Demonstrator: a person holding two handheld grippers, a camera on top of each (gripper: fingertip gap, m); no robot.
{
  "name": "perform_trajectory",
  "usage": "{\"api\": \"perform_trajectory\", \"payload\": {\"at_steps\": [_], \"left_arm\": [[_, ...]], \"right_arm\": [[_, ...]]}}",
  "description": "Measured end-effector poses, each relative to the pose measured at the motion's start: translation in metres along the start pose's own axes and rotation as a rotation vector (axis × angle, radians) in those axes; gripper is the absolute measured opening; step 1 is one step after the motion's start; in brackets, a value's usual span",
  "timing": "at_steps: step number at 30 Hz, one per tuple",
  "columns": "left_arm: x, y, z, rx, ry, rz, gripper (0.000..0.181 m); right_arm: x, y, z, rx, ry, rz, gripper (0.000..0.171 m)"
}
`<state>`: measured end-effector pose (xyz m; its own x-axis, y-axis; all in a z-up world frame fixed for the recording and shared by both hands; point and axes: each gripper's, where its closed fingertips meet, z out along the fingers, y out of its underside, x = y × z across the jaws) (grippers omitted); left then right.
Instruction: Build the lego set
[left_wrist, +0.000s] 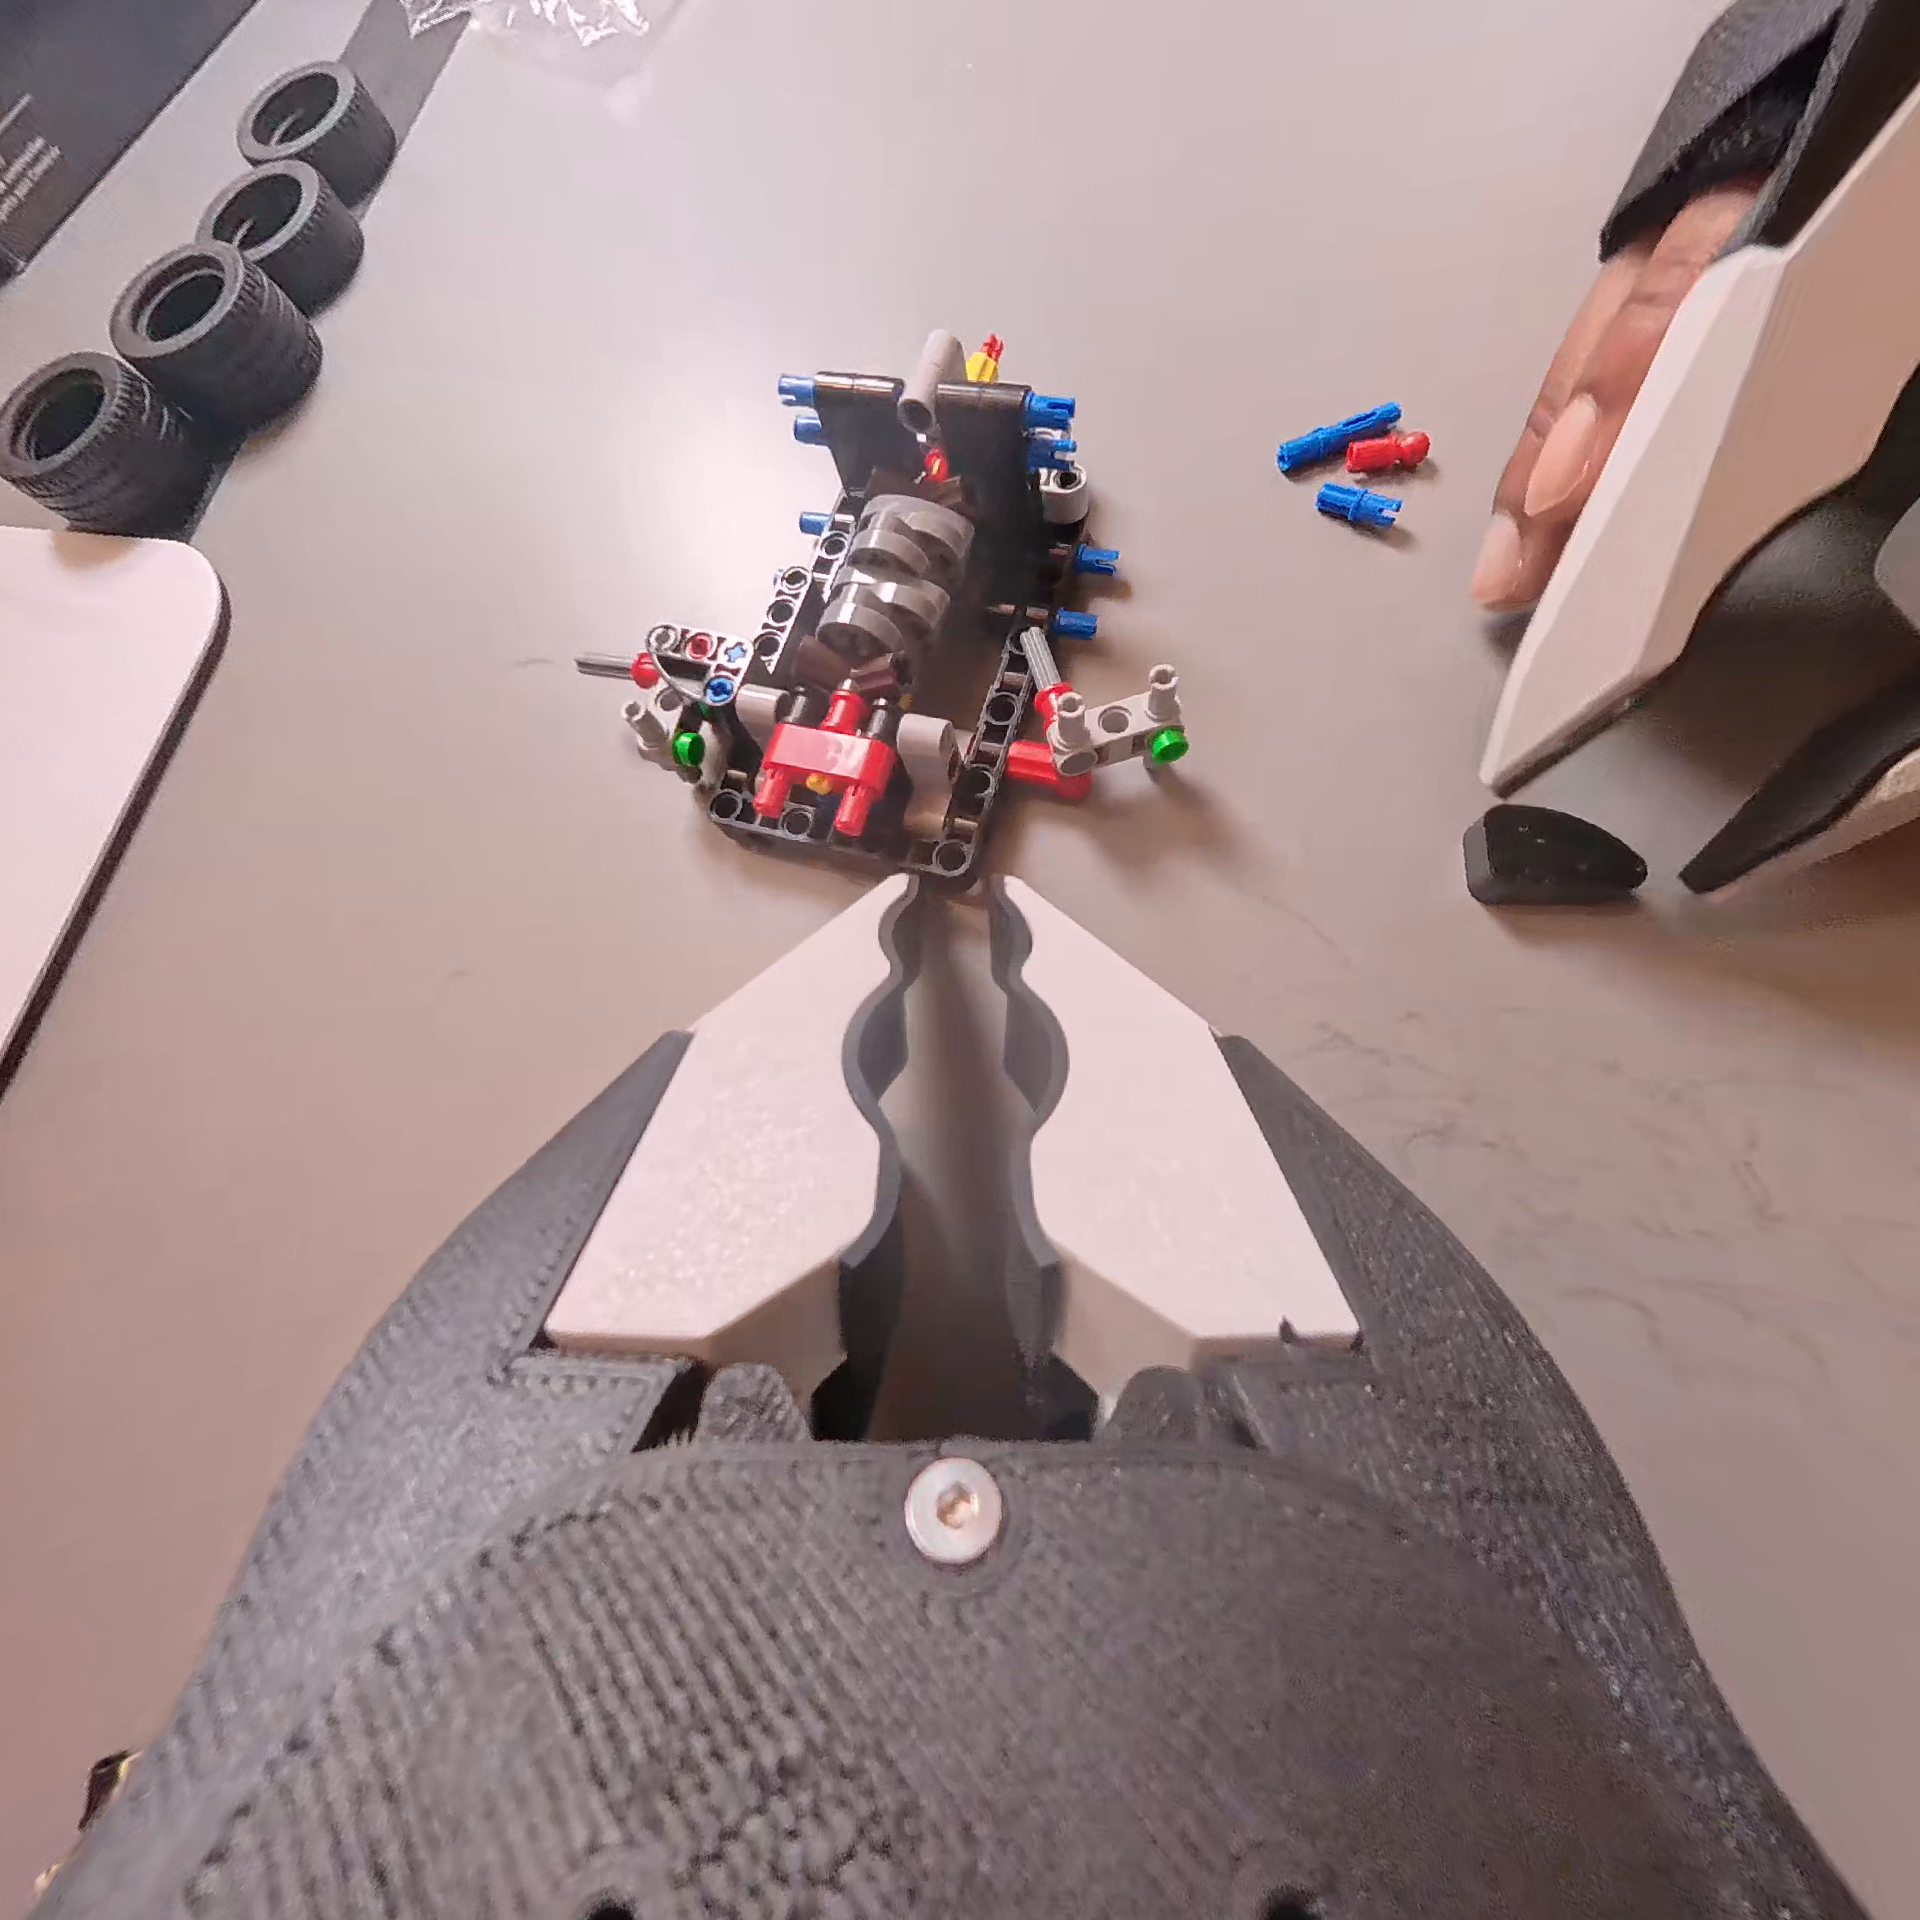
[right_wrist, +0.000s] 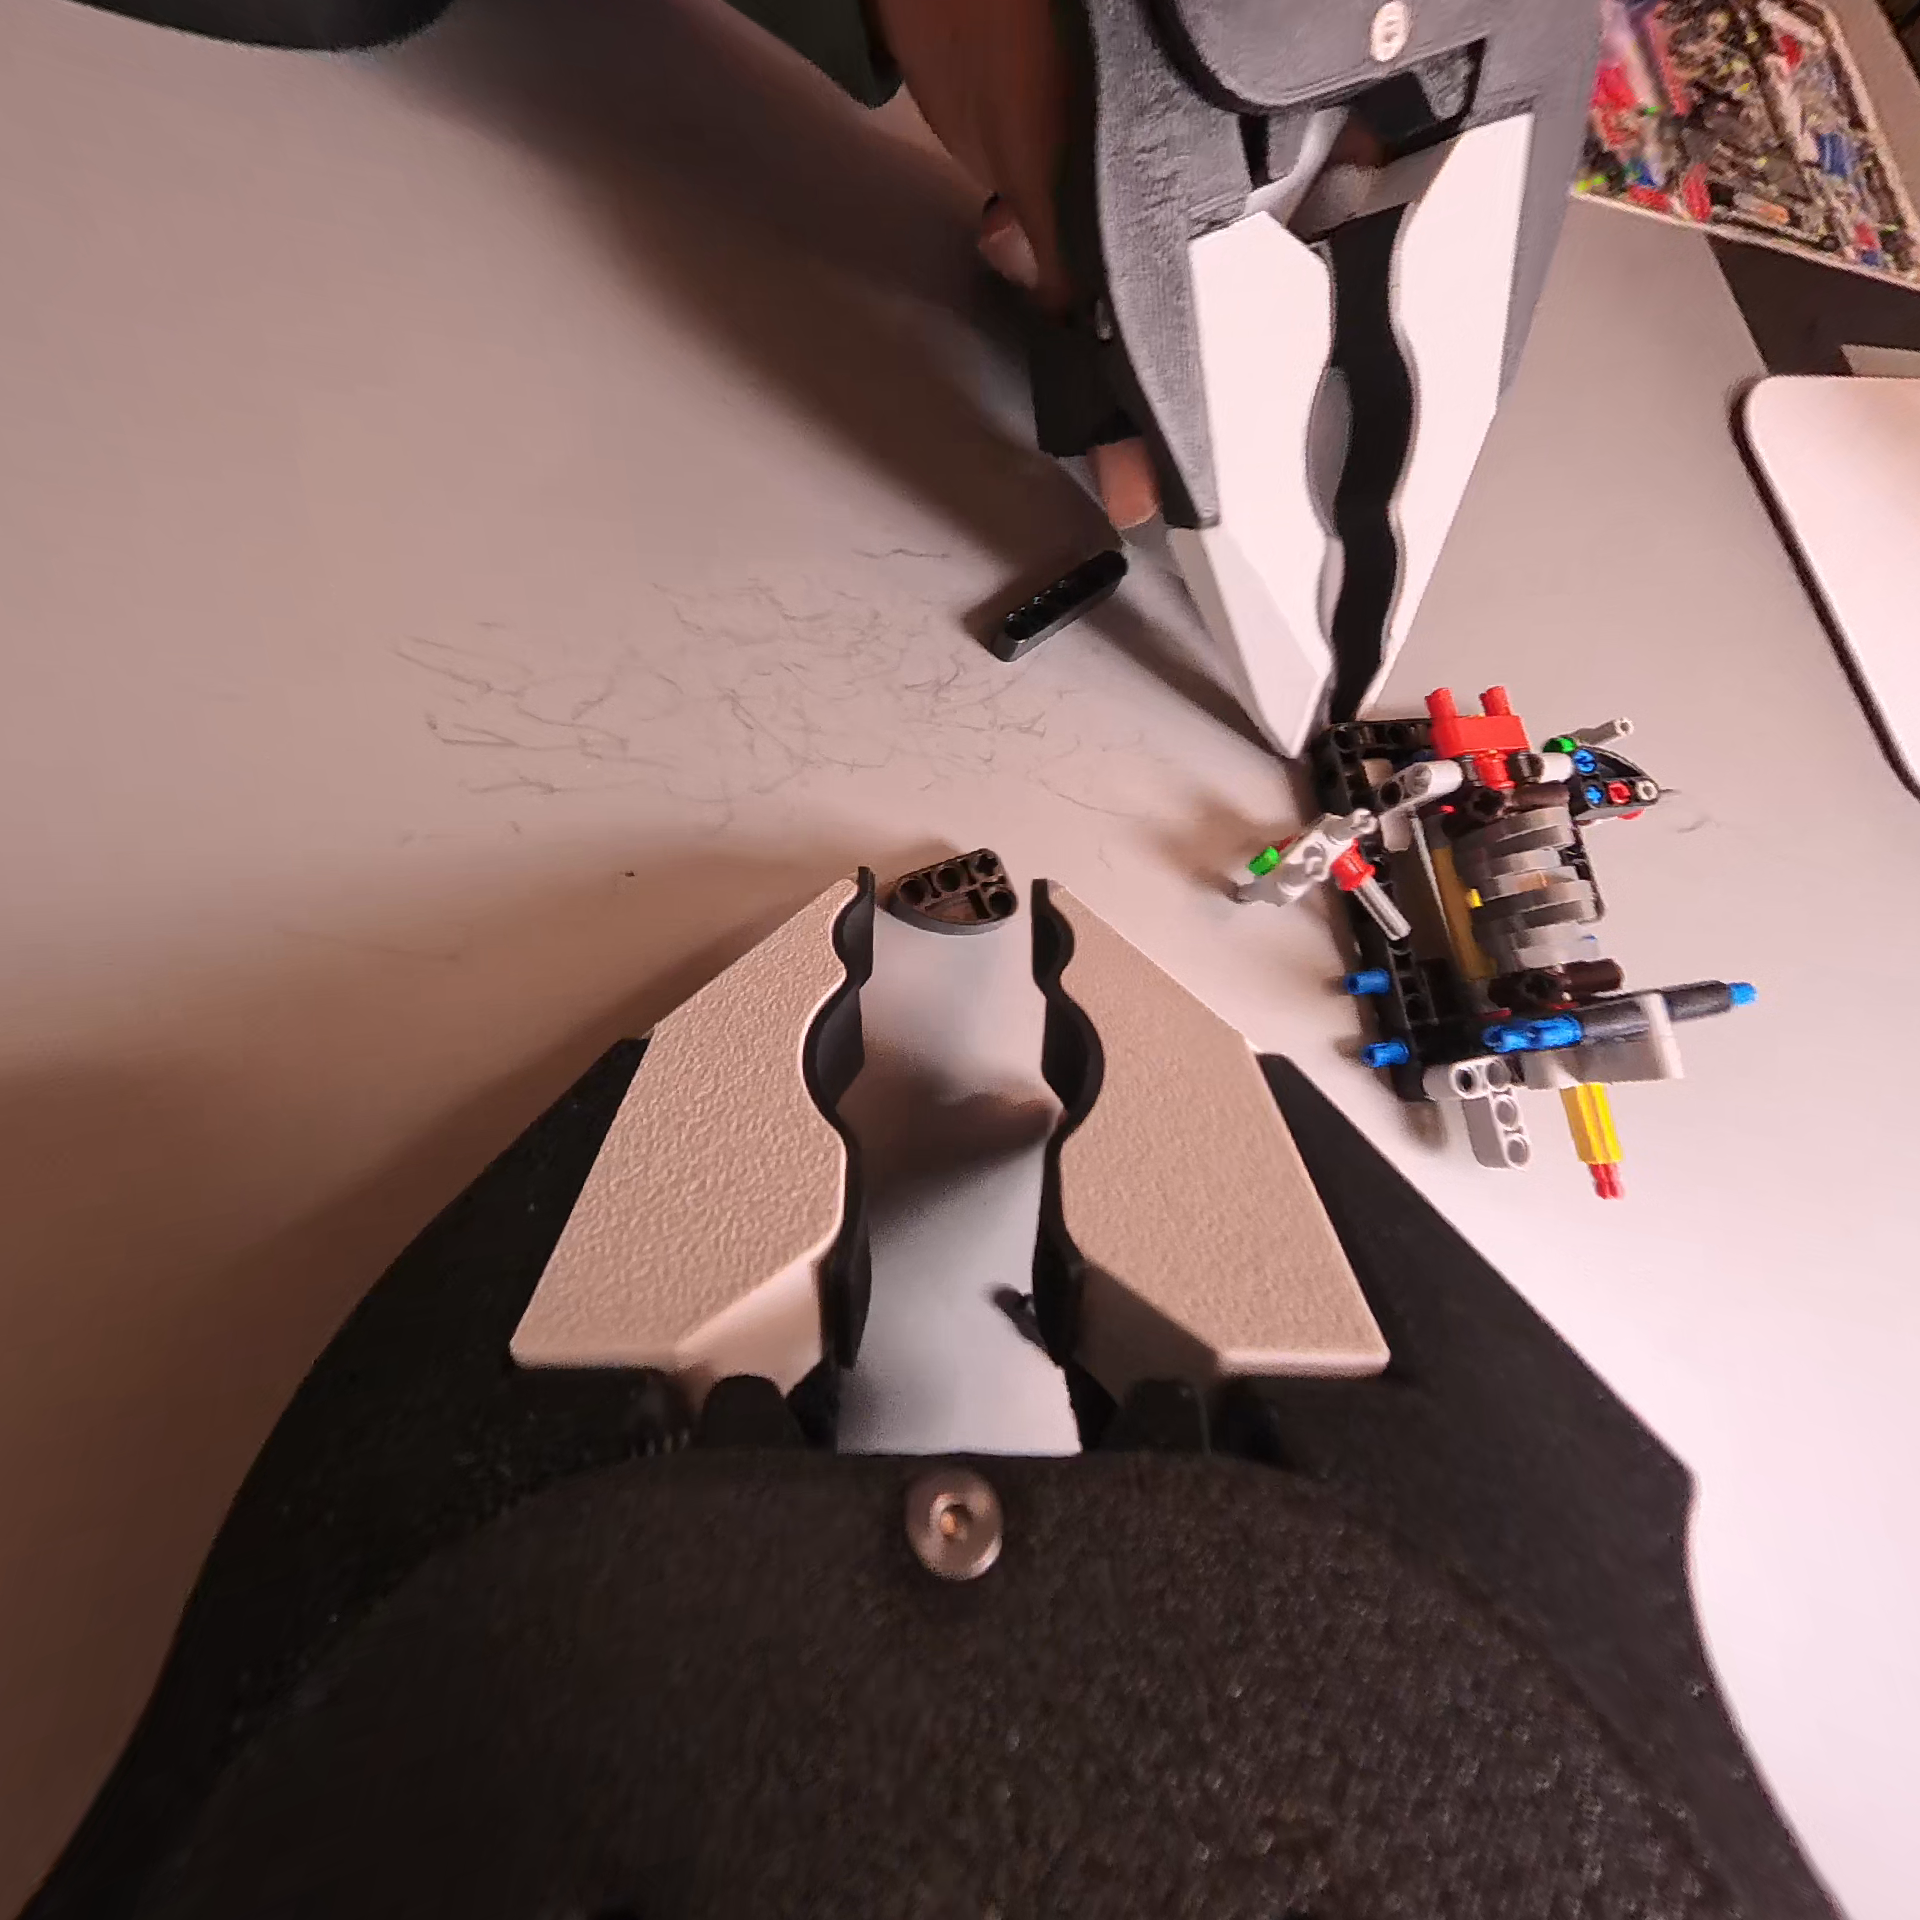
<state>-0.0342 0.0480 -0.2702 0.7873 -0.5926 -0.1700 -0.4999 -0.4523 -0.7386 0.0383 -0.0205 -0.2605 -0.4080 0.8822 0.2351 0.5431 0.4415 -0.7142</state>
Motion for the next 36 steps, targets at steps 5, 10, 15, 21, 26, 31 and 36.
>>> {"api": "perform_trajectory", "payload": {"at_steps": [5, 10, 15, 21, 26, 31, 36], "left_arm": [[0.002, -0.008, -0.018, 0.044, 0.001, -0.025, 0.017], [0.044, -0.011, -0.04, 0.068, 0.157, -0.057, 0.024], [0.092, -0.014, -0.031, 0.026, 0.247, -0.01, 0.036], [0.103, -0.015, -0.016, -0.013, 0.231, 0.008, 0.034], [0.103, -0.014, -0.011, -0.03, 0.207, 0.032, 0.022], [0.101, -0.021, -0.014, 0.028, 0.201, 0.029, 0.022], [0.099, -0.044, -0.027, 0.183, 0.219, 0.009, 0.022]], "right_arm": [[0.018, -0.006, -0.019, 0.098, 0.01, 0.095, 0.029], [0.029, 0.008, -0.03, 0.071, 0.015, 0.11, 0.029], [0.032, 0.035, -0.048, -0.008, -0.015, 0.115, 0.028], [0.034, 0.055, -0.064, -0.041, -0.034, 0.155, 0.023], [0.027, 0.056, -0.061, -0.051, -0.056, 0.13, 0.023], [0.026, 0.053, -0.062, -0.029, -0.061, 0.123, 0.023], [0.023, 0.028, -0.063, 0.096, -0.084, 0.148, 0.019]]}}
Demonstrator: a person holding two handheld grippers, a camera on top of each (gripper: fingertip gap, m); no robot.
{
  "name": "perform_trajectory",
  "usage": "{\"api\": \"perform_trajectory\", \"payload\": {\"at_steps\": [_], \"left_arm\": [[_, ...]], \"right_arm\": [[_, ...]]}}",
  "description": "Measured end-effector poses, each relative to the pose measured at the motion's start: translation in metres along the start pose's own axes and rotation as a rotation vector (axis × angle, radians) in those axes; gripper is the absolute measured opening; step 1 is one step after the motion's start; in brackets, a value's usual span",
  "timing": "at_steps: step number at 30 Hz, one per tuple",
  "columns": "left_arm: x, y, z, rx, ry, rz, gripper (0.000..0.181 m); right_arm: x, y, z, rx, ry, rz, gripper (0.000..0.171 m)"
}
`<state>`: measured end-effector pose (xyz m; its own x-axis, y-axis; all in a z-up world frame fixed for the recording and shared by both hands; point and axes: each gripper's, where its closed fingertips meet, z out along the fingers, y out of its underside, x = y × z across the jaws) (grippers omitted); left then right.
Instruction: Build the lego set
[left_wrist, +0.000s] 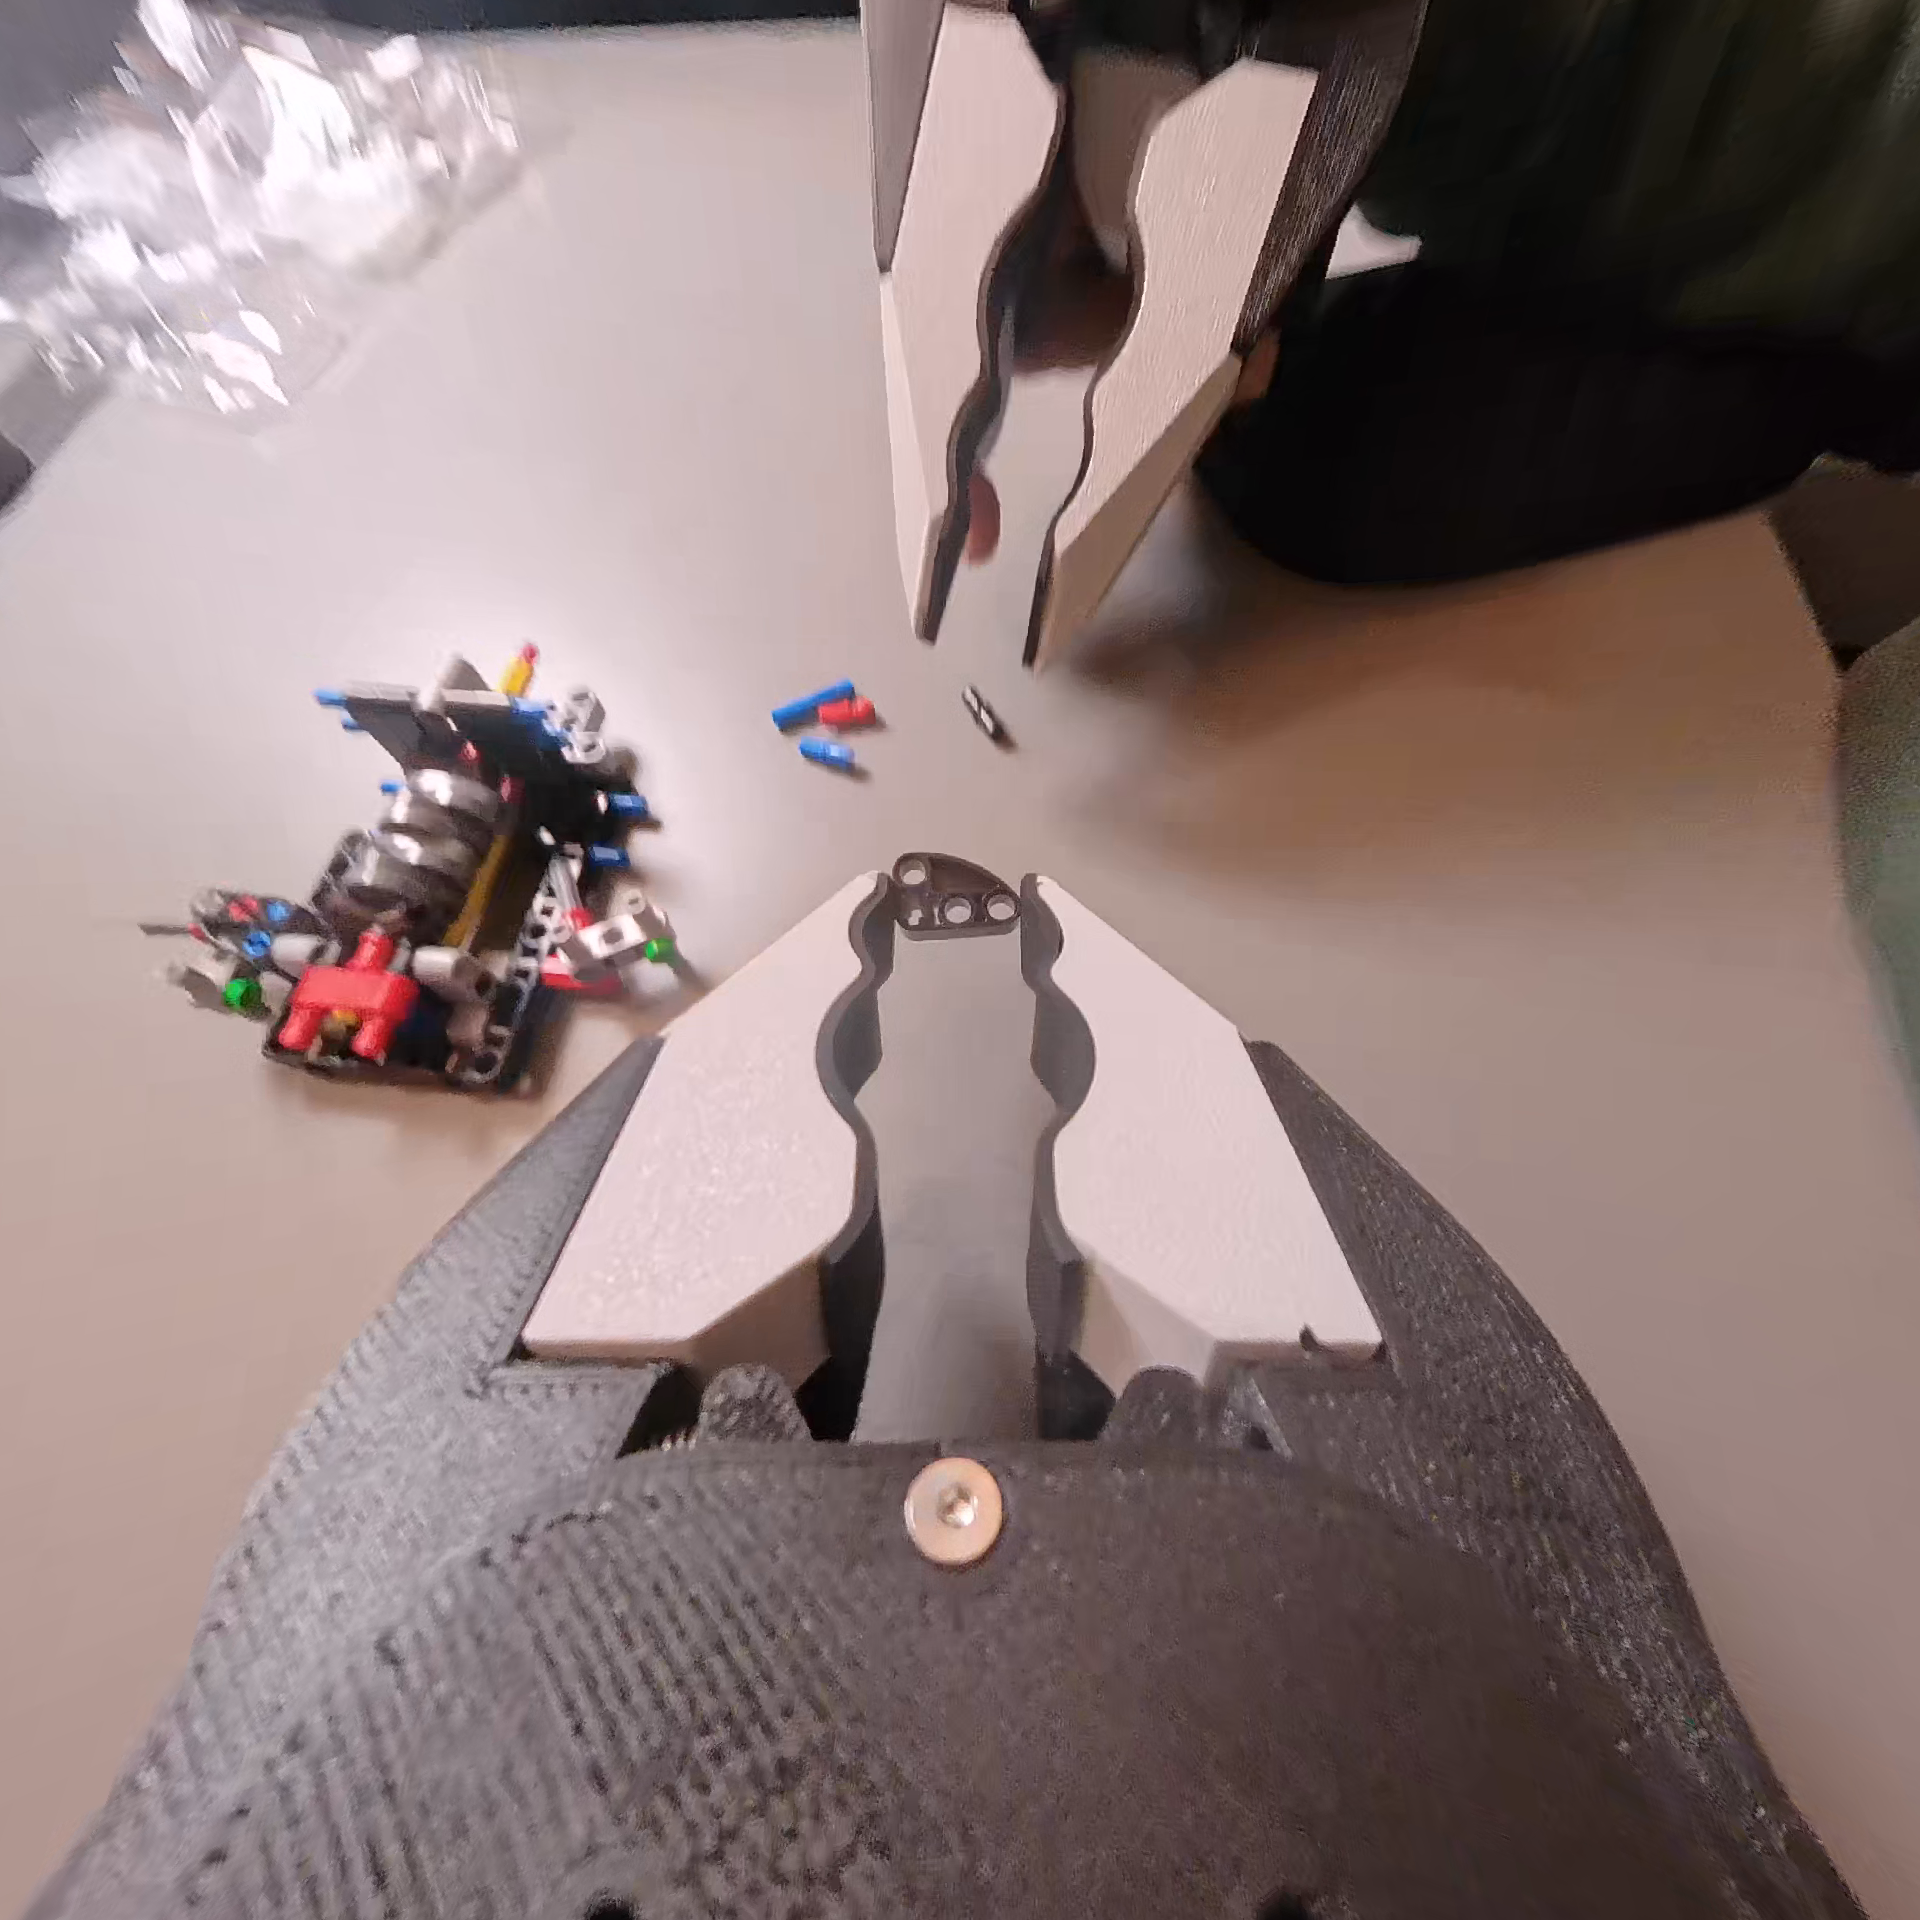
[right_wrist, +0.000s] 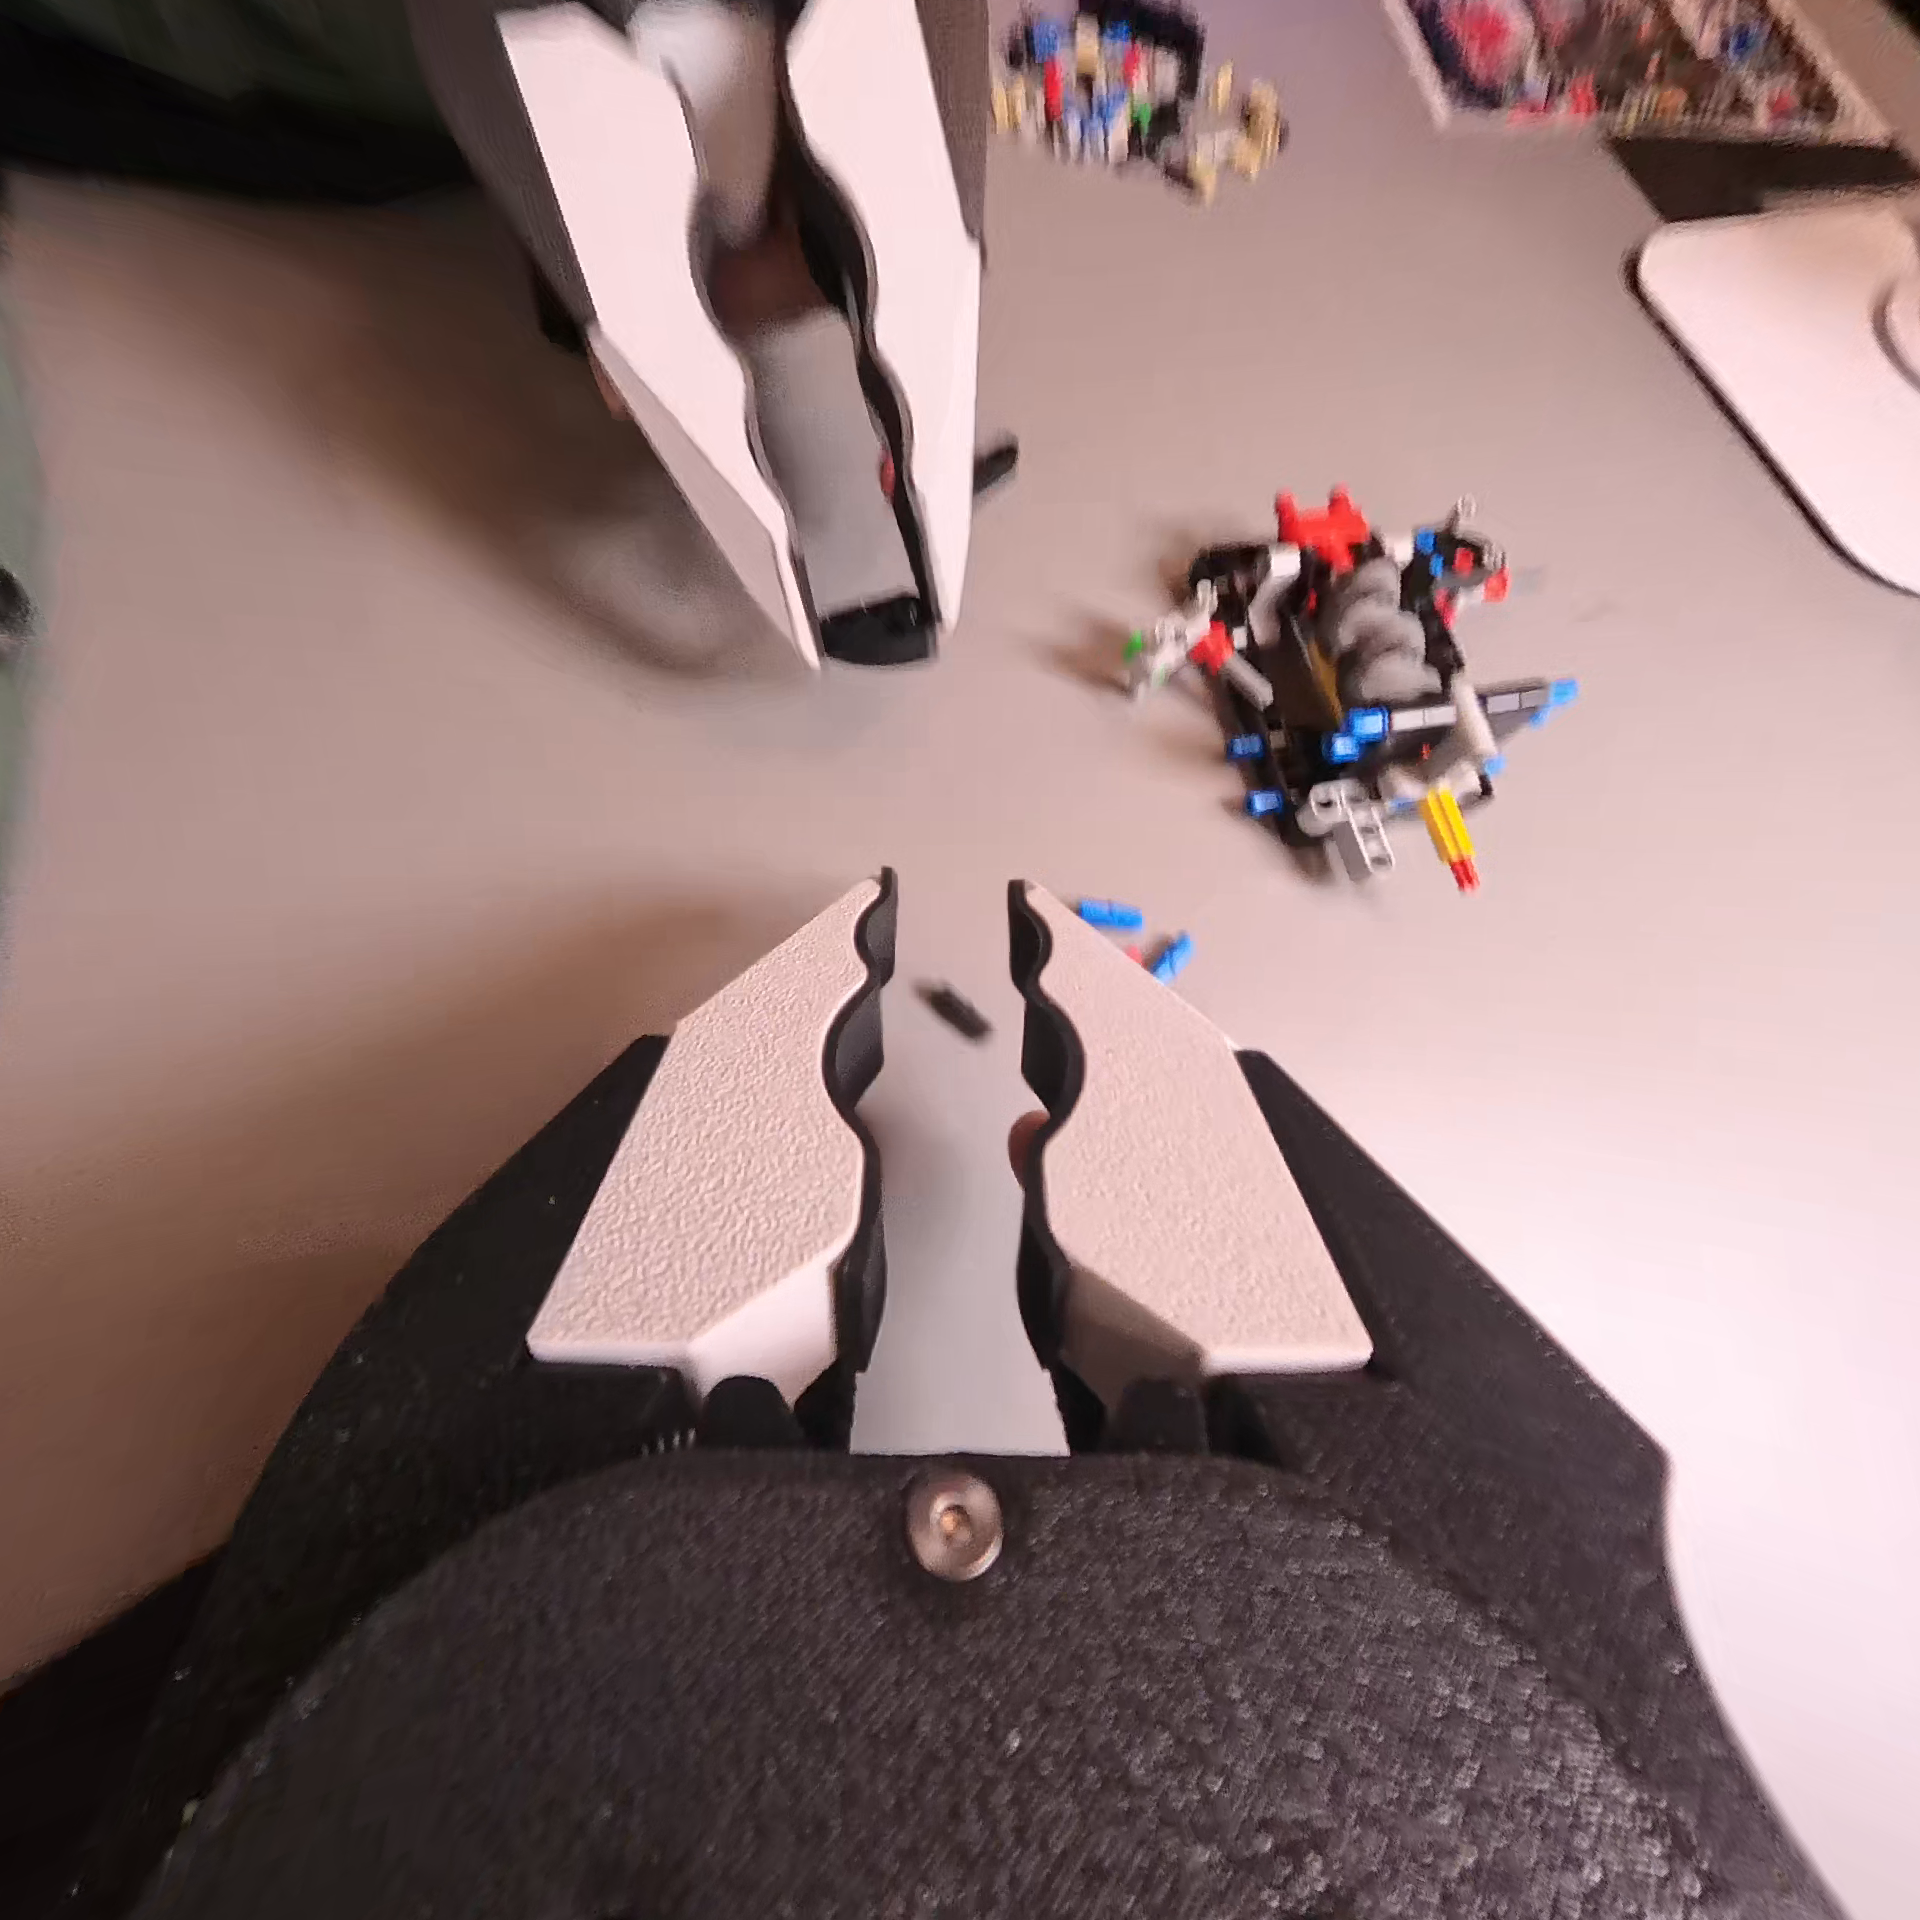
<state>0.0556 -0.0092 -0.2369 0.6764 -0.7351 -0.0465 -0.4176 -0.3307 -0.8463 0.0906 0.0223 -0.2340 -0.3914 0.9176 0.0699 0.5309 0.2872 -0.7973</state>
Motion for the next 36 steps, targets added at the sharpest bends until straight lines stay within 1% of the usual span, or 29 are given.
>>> {"api": "perform_trajectory", "payload": {"at_steps": [4, 6, 8, 11, 15, 20, 25, 27, 29, 31, 34, 36], "left_arm": [[0.001, -0.03, -0.012, 0.183, -0.016, 0.038, 0.022], [0.003, -0.042, -0.02, 0.264, -0.016, 0.046, 0.022], [0.003, -0.049, -0.025, 0.308, -0.018, 0.05, 0.021], [0.004, -0.048, -0.025, 0.309, -0.015, 0.056, 0.022], [0.006, -0.047, -0.025, 0.309, 0.001, 0.044, 0.021], [0.009, -0.042, -0.02, 0.285, -0.002, 0.062, 0.021], [0.004, -0.038, -0.02, 0.276, -0.018, 0.062, 0.021], [0.004, -0.034, -0.017, 0.251, -0.018, 0.063, 0.021], [0.005, -0.022, -0.01, 0.176, -0.005, 0.06, 0.021], [0.012, -0.005, 0.0, 0.071, 0.039, 0.042, 0.021], [0.023, 0.017, 0.011, -0.059, 0.093, 0.033, 0.021], [0.03, 0.023, 0.015, -0.099, 0.124, 0.044, 0.021]], "right_arm": [[-0.019, -0.044, 0.002, 0.231, -0.139, 0.123, 0.023], [-0.021, -0.052, 0.005, 0.269, -0.172, 0.17, 0.028], [-0.026, -0.059, 0.005, 0.306, -0.22, 0.21, 0.033], [-0.03, -0.075, -0.002, 0.394, -0.258, 0.231, 0.037], [-0.038, -0.084, -0.003, 0.427, -0.264, 0.199, 0.037], [-0.046, -0.077, 0.011, 0.35, -0.234, 0.125, 0.037], [-0.019, -0.075, -0.006, 0.392, -0.178, 0.22, 0.035], [-0.01, -0.065, -0.005, 0.349, -0.146, 0.254, 0.033], [-0.007, -0.051, 0.0, 0.267, -0.12, 0.241, 0.032], [-0.008, -0.029, 0.005, 0.133, -0.093, 0.179, 0.032], [-0.004, 0.015, 0.005, -0.109, -0.022, 0.027, 0.028], [-0.002, 0.032, 0.0, -0.188, -0.005, 0.003, 0.024]]}}
